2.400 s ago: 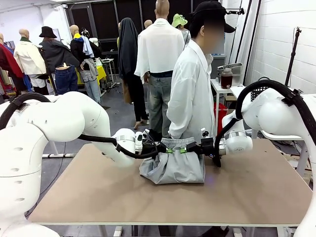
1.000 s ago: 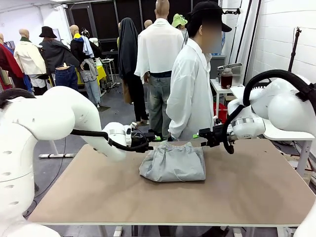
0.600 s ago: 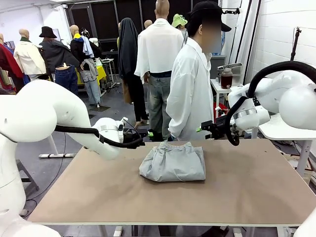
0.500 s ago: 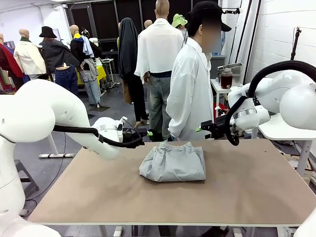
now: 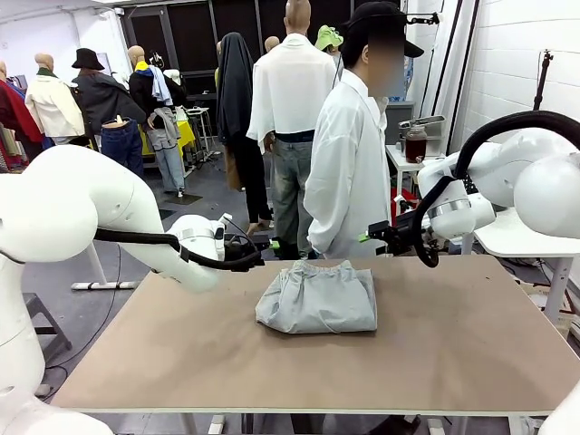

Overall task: Fold the training pants.
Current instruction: Fold the Training pants in half.

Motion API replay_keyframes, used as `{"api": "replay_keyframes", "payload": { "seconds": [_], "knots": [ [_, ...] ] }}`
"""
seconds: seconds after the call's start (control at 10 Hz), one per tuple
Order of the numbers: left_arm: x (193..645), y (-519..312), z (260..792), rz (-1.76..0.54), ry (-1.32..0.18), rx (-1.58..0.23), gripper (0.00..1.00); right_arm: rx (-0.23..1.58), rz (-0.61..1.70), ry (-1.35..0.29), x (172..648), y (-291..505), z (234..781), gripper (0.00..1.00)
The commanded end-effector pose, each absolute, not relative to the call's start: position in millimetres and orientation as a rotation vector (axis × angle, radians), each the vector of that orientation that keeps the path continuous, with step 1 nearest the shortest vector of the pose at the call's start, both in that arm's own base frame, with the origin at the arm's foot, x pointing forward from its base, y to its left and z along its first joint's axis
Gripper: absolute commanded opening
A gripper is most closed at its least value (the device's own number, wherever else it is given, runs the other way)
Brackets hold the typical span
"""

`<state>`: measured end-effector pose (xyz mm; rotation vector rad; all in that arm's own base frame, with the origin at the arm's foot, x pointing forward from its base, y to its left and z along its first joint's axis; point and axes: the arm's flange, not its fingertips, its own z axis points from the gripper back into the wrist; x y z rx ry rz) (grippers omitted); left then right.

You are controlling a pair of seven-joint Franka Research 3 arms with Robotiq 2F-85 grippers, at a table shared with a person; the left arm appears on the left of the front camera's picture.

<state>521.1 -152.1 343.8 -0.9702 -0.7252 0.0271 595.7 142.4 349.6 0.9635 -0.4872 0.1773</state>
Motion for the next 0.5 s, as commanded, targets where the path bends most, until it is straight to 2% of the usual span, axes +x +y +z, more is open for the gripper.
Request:
{"api": "replay_keyframes", "payload": {
  "seconds": [0.0,0.4],
  "knots": [
    [523.3,-152.1,343.7,0.024,-0.721,-0.968,1.00,0.962,0.179,-0.487,595.5,143.3,350.1,1.00],
    [523.3,-152.1,343.7,0.024,-0.721,-0.968,1.00,0.962,0.179,-0.487,595.5,143.3,350.1,1.00]
  ]
}}
